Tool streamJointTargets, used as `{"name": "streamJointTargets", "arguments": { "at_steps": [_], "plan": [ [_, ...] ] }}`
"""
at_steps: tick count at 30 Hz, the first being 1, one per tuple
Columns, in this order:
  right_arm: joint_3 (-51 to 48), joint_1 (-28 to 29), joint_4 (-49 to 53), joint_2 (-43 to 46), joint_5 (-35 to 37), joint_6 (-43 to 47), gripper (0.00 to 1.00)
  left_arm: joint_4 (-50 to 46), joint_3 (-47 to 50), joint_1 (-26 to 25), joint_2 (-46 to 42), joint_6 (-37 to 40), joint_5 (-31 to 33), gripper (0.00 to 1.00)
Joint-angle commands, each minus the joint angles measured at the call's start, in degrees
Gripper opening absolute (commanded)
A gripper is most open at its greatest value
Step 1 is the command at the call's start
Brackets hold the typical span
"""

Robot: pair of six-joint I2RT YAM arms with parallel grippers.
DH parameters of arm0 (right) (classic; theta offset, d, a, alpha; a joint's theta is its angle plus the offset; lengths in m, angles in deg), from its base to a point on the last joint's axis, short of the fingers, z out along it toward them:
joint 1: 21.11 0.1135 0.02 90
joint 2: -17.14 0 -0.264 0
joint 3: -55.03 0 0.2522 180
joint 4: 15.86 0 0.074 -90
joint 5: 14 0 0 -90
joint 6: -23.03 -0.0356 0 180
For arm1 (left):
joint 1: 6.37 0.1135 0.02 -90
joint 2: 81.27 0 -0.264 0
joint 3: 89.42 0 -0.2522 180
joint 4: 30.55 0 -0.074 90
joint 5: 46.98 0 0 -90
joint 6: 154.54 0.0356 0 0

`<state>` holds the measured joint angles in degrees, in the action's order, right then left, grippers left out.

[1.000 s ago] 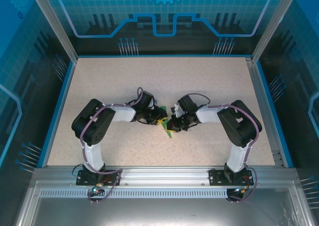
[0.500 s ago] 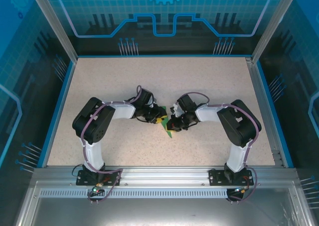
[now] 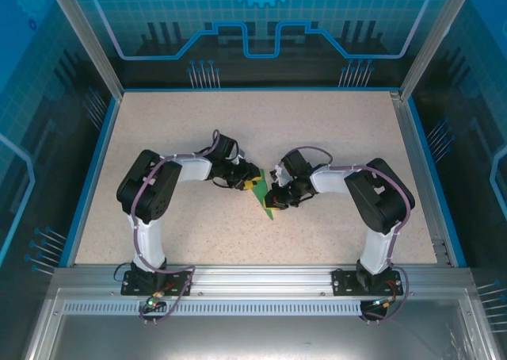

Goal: Fold a paper plane with a square sheet of paper (pick it up from the middle)
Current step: Fold the wing for the fifth time at the center of the table.

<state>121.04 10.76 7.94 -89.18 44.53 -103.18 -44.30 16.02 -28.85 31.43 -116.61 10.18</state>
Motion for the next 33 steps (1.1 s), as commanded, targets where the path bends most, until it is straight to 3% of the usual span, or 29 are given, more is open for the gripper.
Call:
{"name": "streamJointTargets", "arguments": {
  "at_steps": [1,14,21,27,33],
  "plan": [
    [-3.2,0.8,11.8,-4.9,6.9,1.5,0.0,-1.1,-3.0,3.6,2.4,4.8,4.5,0.34],
    [-2.4,1.3,12.6,-4.9,5.6,3.4,0.0,-5.9,-9.9,9.1,5.5,10.0,2.2,0.36],
    [0.0,1.3,12.7,-6.0,4.6,3.8,0.0,-9.2,-10.0,10.9,-2.5,11.2,1.5,0.37],
    [1.6,1.2,12.9,-6.6,4.2,4.6,0.0,-5.3,-2.8,8.6,-12.2,7.5,0.1,0.36],
    [2.2,1.1,13.0,-6.6,3.8,5.7,0.0,-0.7,3.0,2.2,-12.7,4.9,0.6,0.34]
  ]
}}
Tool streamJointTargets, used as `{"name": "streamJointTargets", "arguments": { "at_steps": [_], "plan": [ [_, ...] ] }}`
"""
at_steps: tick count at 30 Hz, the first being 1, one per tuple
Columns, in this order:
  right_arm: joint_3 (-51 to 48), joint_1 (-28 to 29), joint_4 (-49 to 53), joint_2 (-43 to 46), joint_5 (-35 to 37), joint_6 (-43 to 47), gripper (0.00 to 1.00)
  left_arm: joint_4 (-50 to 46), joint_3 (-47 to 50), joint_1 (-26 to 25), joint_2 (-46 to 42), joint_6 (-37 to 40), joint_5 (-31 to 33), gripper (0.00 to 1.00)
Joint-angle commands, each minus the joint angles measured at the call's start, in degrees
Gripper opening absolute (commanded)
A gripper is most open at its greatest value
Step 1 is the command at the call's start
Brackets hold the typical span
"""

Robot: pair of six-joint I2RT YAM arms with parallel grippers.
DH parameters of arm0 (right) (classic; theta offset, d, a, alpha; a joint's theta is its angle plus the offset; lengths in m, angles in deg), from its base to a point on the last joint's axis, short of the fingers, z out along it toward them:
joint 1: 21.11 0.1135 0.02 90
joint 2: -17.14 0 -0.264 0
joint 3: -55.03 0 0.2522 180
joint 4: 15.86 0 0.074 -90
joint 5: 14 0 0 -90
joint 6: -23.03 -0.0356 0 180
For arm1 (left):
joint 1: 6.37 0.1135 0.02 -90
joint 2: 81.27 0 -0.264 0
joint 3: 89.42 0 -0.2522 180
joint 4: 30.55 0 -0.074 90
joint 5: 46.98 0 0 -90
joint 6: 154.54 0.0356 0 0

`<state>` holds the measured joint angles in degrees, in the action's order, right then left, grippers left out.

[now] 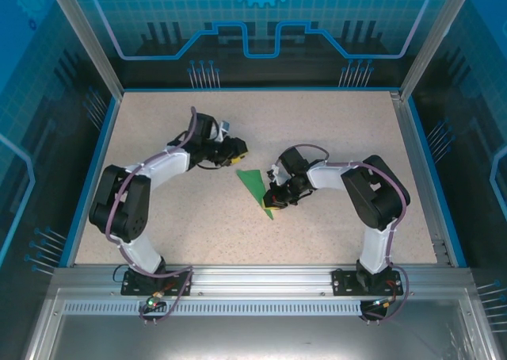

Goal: Fold a paper plane with a square sheet of paper (pick it up from the middle)
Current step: Fold the wing for the fifth time at the center of the table.

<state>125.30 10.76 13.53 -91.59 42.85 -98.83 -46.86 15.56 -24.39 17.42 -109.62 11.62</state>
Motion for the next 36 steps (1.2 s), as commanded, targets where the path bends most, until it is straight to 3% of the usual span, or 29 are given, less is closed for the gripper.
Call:
{"name": "streamJointTargets", "arguments": {
  "at_steps": [1,7,21,30,36],
  "plan": [
    [-2.1,1.0,7.4,-4.3,5.5,1.4,0.0,3.8,4.4,-3.1,2.3,-3.2,-1.1,0.34],
    [-2.3,0.9,7.1,-4.3,5.5,1.1,0.0,10.0,5.1,-6.7,8.2,-6.1,-1.3,0.34],
    [-1.3,1.4,0.6,5.5,-1.2,-3.7,0.03,7.0,6.3,-6.8,15.5,-5.6,4.7,0.32],
    [3.0,1.9,0.0,-0.4,-0.1,-5.5,0.05,6.4,6.9,-6.8,15.0,-5.7,4.4,0.31],
    [0.1,1.7,1.8,-1.8,1.6,-3.8,0.08,5.0,6.4,-6.7,15.3,-6.4,5.5,0.3]
  ]
}}
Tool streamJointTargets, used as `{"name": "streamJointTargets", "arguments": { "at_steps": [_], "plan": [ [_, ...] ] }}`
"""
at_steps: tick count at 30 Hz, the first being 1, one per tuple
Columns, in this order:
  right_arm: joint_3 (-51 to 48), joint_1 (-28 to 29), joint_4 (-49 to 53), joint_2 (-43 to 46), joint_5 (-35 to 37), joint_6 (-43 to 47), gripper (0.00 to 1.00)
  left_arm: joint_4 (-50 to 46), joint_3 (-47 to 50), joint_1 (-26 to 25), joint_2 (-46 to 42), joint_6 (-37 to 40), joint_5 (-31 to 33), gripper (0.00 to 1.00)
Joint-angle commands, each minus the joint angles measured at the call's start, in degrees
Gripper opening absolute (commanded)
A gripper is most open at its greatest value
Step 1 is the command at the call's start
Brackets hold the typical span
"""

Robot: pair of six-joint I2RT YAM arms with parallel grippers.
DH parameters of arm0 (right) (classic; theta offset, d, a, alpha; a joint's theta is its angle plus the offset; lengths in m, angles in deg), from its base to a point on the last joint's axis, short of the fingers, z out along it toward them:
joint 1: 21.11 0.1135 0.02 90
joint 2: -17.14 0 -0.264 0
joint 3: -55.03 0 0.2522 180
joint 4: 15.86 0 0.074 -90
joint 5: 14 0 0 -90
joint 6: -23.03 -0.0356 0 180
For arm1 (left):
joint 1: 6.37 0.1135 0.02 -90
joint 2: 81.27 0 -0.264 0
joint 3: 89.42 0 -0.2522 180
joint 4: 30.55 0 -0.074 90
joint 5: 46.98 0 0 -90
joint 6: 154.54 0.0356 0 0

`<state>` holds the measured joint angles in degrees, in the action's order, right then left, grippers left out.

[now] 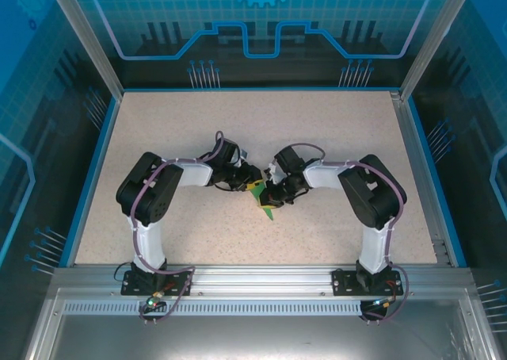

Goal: Fold a paper plane with a square sheet of paper (pick it up from the middle)
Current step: Fold the wing for the fifth time at the center of the table.

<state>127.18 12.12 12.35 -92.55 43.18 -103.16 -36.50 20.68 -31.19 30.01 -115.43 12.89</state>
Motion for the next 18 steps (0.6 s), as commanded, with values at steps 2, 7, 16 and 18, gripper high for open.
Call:
{"name": "streamJointTargets", "arguments": {
  "at_steps": [2,7,16,18],
  "plan": [
    [-2.9,0.4,3.3,-0.5,1.1,0.9,0.08,-5.2,1.4,0.4,3.1,-1.2,4.3,0.3],
    [-6.1,0.4,2.9,2.5,0.4,1.3,0.1,-5.5,1.6,0.9,3.7,-1.4,4.3,0.29],
    [-13.1,0.3,1.9,6.8,-1.0,1.8,0.12,-6.0,1.9,1.4,4.0,-1.1,4.2,0.29],
    [-14.8,0.3,2.0,7.6,-0.6,2.0,0.12,-6.0,1.9,1.4,4.0,-1.0,4.1,0.29]
  ]
}}
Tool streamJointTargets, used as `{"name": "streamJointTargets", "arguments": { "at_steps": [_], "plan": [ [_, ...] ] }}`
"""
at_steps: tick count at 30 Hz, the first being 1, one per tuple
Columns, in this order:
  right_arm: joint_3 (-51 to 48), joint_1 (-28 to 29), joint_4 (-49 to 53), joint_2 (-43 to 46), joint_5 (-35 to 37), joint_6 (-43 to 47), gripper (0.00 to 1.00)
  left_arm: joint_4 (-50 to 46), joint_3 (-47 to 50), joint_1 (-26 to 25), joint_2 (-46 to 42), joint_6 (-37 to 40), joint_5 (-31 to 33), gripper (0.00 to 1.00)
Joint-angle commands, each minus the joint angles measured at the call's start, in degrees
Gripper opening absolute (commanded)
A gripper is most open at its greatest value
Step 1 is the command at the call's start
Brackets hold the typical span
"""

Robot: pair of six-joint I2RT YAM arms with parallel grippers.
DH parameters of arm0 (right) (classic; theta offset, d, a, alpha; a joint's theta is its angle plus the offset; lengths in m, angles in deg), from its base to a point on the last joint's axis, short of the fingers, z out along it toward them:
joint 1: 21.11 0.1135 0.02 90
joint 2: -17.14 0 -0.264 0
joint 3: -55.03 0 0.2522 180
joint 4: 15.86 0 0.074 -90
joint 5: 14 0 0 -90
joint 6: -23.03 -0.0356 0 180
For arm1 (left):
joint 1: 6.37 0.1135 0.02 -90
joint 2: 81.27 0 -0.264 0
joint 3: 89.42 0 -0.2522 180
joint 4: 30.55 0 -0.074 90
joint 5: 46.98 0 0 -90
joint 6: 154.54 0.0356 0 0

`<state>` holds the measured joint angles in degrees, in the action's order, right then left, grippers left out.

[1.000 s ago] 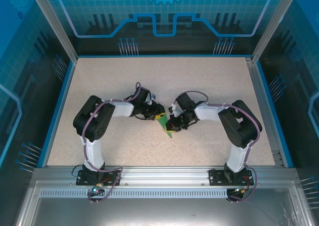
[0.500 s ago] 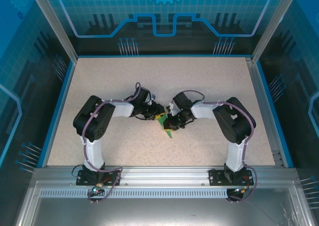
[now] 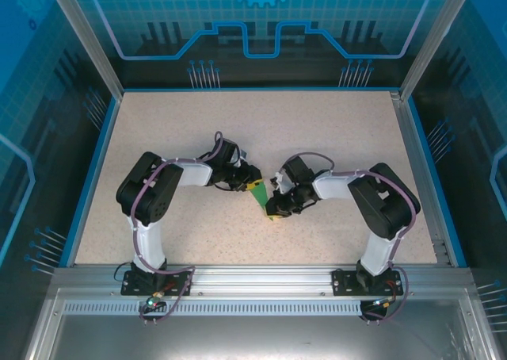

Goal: Fold a paper plane with a square sheet of paper (pick it up from the middle)
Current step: Fold the wing for the fifth time at the center of the table.

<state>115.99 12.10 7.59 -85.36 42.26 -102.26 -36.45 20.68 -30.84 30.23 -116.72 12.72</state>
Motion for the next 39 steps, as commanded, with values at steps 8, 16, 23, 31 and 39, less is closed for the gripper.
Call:
{"name": "streamJointTargets", "arguments": {
  "at_steps": [8,16,23,31,39],
  "plan": [
    [-6.6,-0.4,7.5,2.6,-0.1,1.6,0.12,-6.2,1.7,1.0,3.5,0.5,3.9,0.29],
    [-0.8,-1.0,10.3,9.2,-0.1,0.1,0.12,-6.0,1.9,1.0,3.2,0.5,3.6,0.29],
    [6.4,-0.8,5.4,4.4,-0.4,-4.0,0.13,-5.6,1.9,1.1,3.2,0.6,3.2,0.3],
    [9.8,-0.5,4.3,-4.4,0.5,-5.3,0.13,-4.9,2.2,0.9,3.5,-0.1,3.0,0.3],
    [2.3,-0.6,5.2,-3.6,0.8,-2.1,0.14,-5.4,1.6,0.9,3.5,0.0,3.1,0.3]
  ]
}}
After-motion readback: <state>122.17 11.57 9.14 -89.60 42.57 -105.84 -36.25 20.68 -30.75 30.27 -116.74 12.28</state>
